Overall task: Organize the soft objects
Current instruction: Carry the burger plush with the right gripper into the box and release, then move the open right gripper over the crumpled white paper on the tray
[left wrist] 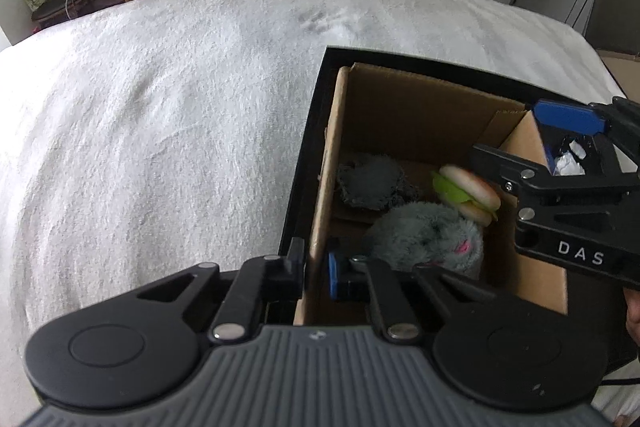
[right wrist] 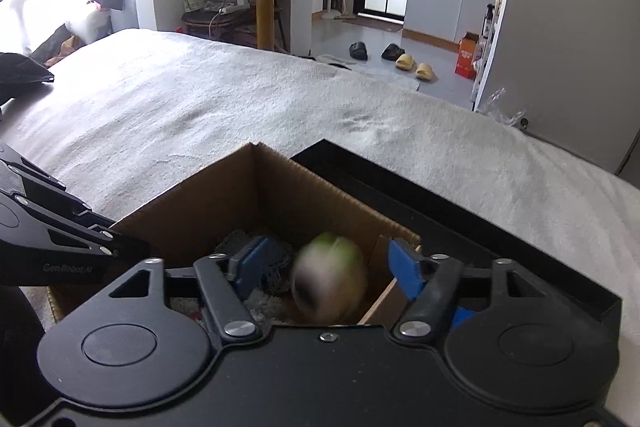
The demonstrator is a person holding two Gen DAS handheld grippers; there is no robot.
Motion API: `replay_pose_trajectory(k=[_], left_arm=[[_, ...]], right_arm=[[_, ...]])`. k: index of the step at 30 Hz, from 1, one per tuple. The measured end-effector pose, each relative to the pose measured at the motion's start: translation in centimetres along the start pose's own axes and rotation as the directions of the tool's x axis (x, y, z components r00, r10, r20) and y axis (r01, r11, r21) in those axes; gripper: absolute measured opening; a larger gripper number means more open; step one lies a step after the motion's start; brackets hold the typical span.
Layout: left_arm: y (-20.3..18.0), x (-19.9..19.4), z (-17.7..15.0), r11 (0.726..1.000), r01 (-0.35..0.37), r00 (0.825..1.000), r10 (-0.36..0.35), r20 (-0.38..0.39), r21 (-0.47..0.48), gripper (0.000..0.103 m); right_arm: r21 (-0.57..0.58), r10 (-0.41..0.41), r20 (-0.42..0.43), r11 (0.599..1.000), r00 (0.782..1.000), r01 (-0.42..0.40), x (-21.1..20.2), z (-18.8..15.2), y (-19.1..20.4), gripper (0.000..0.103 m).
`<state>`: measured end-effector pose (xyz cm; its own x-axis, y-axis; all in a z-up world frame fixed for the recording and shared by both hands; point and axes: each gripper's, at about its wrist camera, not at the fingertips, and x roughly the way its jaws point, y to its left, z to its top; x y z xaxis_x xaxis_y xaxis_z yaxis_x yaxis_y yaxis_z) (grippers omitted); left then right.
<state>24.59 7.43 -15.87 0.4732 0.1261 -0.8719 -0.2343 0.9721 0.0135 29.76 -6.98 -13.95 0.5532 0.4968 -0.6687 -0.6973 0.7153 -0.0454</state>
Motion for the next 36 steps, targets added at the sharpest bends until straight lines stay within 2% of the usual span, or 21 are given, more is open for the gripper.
replay_pose_trajectory(k=[7, 9, 11, 14, 17, 23, 27, 31, 36], left_arm=[[-0.5, -1.0, 0.1, 0.999, -0.036, 0.999, 0.036, 0.003, 0.014, 0.015], [-0.6, -1.4, 0.1, 0.999, -0.039, 0.999, 0.039, 0.001, 0.011, 0.022], [-0.9, -2.0, 0.1, 0.999, -0.045, 0.999, 0.045, 0.017, 0.015, 0.042], [-1.6, -2.8, 0.0, 0.997, -0.066, 0.997, 0.064, 0.05, 0.034, 0.055], [-2.3, -3.2, 0.0, 0.994, -0.098, 0.994, 0.095, 0.057, 0.052, 0.059], [-2.9, -3.4, -0.2, 0.992, -0.114, 0.993, 0.111, 0.05, 0.056, 0.061], [-3.1, -3.5, -0.2, 0.991, -0.118, 0.992, 0.115, 0.059, 0.055, 0.061], [-3.5, -3.3, -0.1, 0.984, -0.165, 0.985, 0.16, 0.068, 0.062, 0.065], [-4.1, -3.0, 0.3, 0.976, -0.206, 0.977, 0.201, 0.066, 0.068, 0.07]], right_arm=[[0.06, -0.018, 0.003, 0.998, 1.0, 0.018, -1.1, 0.3, -1.3, 0.075], [0.084, -0.022, -0.007, 0.996, 1.0, 0.022, -1.2, 0.3, -1.8, 0.075], [0.112, -0.028, -0.014, 0.993, 0.999, 0.03, -1.4, 0.2, -2.4, 0.075], [0.158, -0.037, -0.026, 0.987, 0.999, 0.04, -1.7, -0.1, -3.5, 0.075], [0.189, -0.049, -0.033, 0.98, 0.998, 0.054, -2.0, -0.6, -4.5, 0.075], [0.22, -0.083, -0.065, 0.971, 0.994, 0.096, -1.7, -1.7, -5.6, 0.078], [0.235, -0.138, -0.069, 0.96, 0.988, 0.151, -1.5, -2.5, -5.7, 0.09], [0.197, -0.171, -0.044, 0.964, 0.984, 0.176, -1.5, -2.7, -5.1, 0.092], [0.23, -0.194, -0.041, 0.953, 0.98, 0.198, -1.8, -3.3, -5.8, 0.092]])
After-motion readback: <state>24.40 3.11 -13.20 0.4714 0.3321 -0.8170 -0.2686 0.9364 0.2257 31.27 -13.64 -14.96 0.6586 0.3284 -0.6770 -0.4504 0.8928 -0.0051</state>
